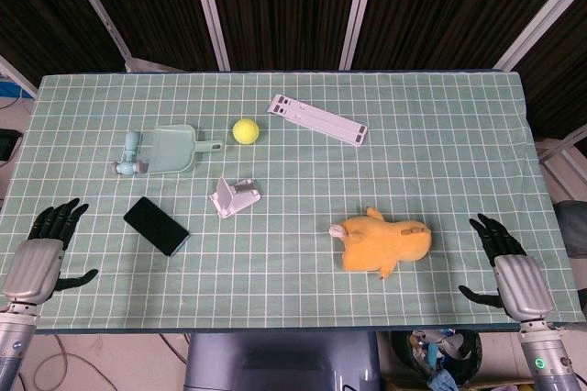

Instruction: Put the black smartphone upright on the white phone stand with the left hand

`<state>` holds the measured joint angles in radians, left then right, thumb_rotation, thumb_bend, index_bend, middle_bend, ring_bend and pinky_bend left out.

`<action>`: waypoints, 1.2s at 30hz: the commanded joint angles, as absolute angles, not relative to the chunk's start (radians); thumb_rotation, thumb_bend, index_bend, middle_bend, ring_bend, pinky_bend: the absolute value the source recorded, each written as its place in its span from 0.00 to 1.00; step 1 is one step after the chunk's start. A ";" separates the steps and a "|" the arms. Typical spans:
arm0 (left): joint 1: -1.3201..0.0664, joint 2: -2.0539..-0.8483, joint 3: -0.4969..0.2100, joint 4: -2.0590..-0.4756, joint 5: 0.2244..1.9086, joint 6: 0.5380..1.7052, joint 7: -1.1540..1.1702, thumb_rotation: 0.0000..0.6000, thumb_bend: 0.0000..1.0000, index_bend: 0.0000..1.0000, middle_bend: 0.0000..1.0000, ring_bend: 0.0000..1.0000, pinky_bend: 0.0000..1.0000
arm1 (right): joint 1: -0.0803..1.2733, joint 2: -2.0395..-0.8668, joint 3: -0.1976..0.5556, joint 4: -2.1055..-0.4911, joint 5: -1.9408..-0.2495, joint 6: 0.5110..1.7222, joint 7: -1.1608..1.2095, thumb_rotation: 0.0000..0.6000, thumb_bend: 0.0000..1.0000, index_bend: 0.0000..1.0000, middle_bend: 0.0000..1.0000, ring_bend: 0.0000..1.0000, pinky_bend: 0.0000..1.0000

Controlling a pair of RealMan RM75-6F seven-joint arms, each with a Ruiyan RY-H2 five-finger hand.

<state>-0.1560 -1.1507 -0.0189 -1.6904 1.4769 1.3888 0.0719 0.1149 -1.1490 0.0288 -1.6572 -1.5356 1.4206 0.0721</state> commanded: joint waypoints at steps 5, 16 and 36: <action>-0.157 -1.151 -0.019 -1.691 1.474 1.386 0.075 1.00 0.07 0.00 0.00 0.00 0.00 | 0.116 -1.149 0.029 -1.656 -1.536 1.420 0.074 1.00 0.16 0.00 0.00 0.00 0.19; -0.164 -1.150 -0.018 -1.687 1.466 1.367 0.089 1.00 0.07 0.00 0.00 0.00 0.00 | 0.116 -1.153 0.032 -1.656 -1.527 1.416 0.070 1.00 0.16 0.00 0.00 0.00 0.19; -0.437 -1.103 -0.050 -1.638 1.388 0.949 0.412 1.00 0.09 0.00 0.00 0.00 0.00 | 0.121 -1.151 0.041 -1.659 -1.496 1.396 0.080 1.00 0.16 0.00 0.00 0.00 0.19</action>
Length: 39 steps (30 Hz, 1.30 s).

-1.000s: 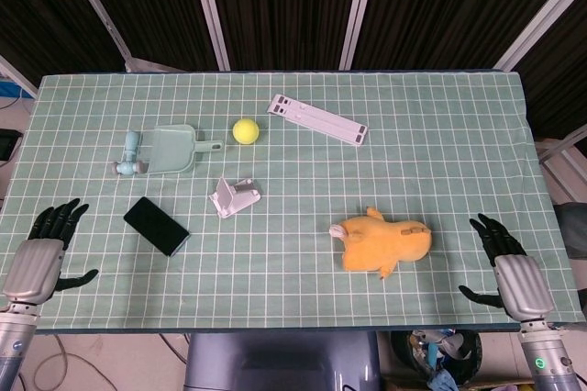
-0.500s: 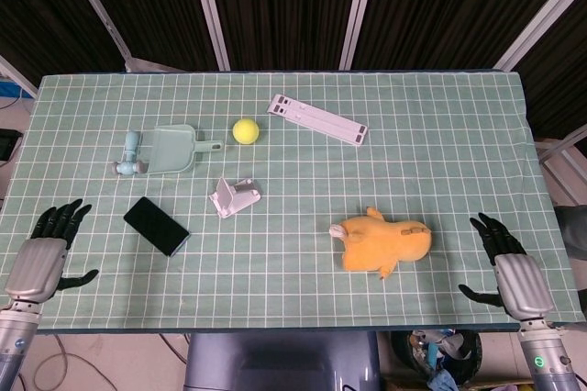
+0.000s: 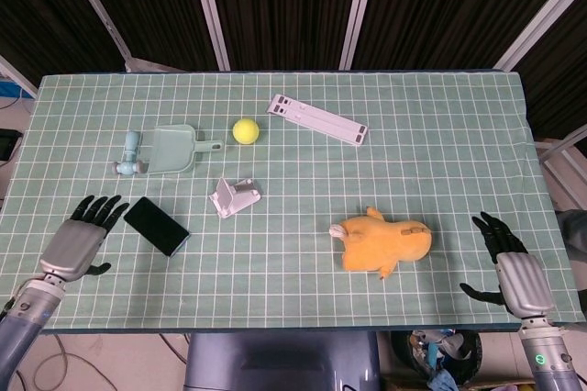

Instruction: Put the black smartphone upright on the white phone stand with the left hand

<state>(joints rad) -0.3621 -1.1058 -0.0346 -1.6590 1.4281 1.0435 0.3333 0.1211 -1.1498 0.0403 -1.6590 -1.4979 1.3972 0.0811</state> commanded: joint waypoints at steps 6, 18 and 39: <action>-0.524 -1.116 -0.048 -1.618 1.330 0.828 0.537 1.00 0.11 0.00 0.03 0.00 0.00 | 0.120 -1.150 0.045 -1.662 -1.485 1.396 0.079 1.00 0.16 0.00 0.00 0.00 0.19; -0.606 -1.201 -0.037 -1.542 1.211 0.764 0.680 1.00 0.11 0.06 0.14 0.00 0.00 | 0.121 -1.145 0.048 -1.669 -1.476 1.389 0.088 1.00 0.16 0.00 0.00 0.00 0.19; -0.696 -1.309 0.000 -1.487 1.061 0.750 0.800 1.00 0.12 0.16 0.16 0.00 0.00 | 0.122 -1.141 0.052 -1.672 -1.466 1.384 0.100 1.00 0.16 0.00 0.00 0.00 0.19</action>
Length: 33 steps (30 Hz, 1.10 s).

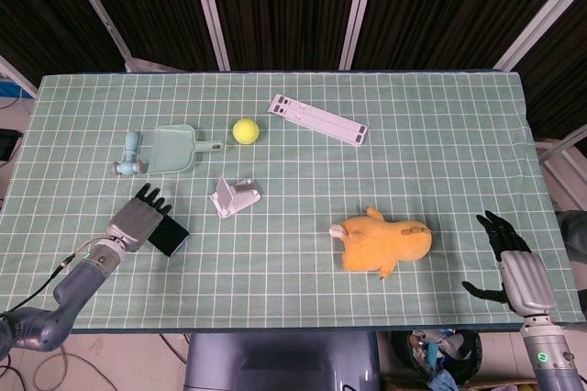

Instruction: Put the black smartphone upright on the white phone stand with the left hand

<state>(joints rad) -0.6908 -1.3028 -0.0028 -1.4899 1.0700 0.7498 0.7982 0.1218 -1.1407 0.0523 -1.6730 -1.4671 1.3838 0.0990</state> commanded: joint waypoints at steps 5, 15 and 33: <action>-0.709 -1.326 0.014 -1.478 1.045 0.755 0.809 1.00 0.12 0.17 0.18 0.00 0.00 | 0.122 -1.141 0.054 -1.673 -1.465 1.384 0.101 1.00 0.16 0.00 0.00 0.00 0.19; -0.726 -1.354 0.031 -1.458 1.030 0.763 0.798 1.00 0.12 0.22 0.23 0.00 0.00 | 0.120 -1.143 0.055 -1.671 -1.463 1.386 0.101 1.00 0.16 0.00 0.00 0.00 0.19; -0.733 -1.370 0.063 -1.438 1.043 0.786 0.760 1.00 0.13 0.26 0.29 0.00 0.00 | 0.119 -1.145 0.055 -1.674 -1.464 1.388 0.098 1.00 0.16 0.00 0.00 0.00 0.19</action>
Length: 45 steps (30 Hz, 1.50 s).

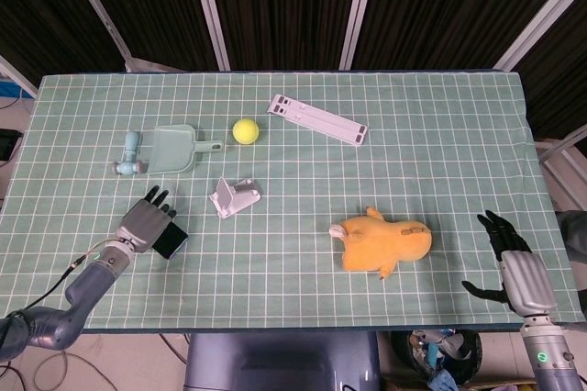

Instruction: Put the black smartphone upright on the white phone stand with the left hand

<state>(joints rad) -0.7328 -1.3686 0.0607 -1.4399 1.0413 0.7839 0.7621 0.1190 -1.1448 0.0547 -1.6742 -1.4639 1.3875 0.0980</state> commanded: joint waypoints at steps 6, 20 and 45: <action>-0.725 -1.382 0.071 -1.423 1.059 0.804 0.740 1.00 0.19 0.30 0.34 0.00 0.00 | 0.118 -1.146 0.054 -1.676 -1.464 1.388 0.097 1.00 0.16 0.00 0.00 0.00 0.19; -0.691 -1.389 0.064 -1.401 1.157 0.878 0.635 1.00 0.33 0.46 0.50 0.07 0.00 | 0.115 -1.144 0.053 -1.679 -1.467 1.392 0.102 1.00 0.16 0.00 0.00 0.00 0.19; -0.618 -1.433 -0.248 -1.740 0.906 1.181 0.391 1.00 0.33 0.48 0.52 0.09 0.00 | 0.118 -1.137 0.051 -1.682 -1.472 1.383 0.124 1.00 0.16 0.00 0.00 0.00 0.19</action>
<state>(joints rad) -0.6239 -1.3991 -0.2045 -1.6982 0.9560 1.1429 0.4117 0.1179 -1.1375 0.0508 -1.6814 -1.4719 1.3834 0.1235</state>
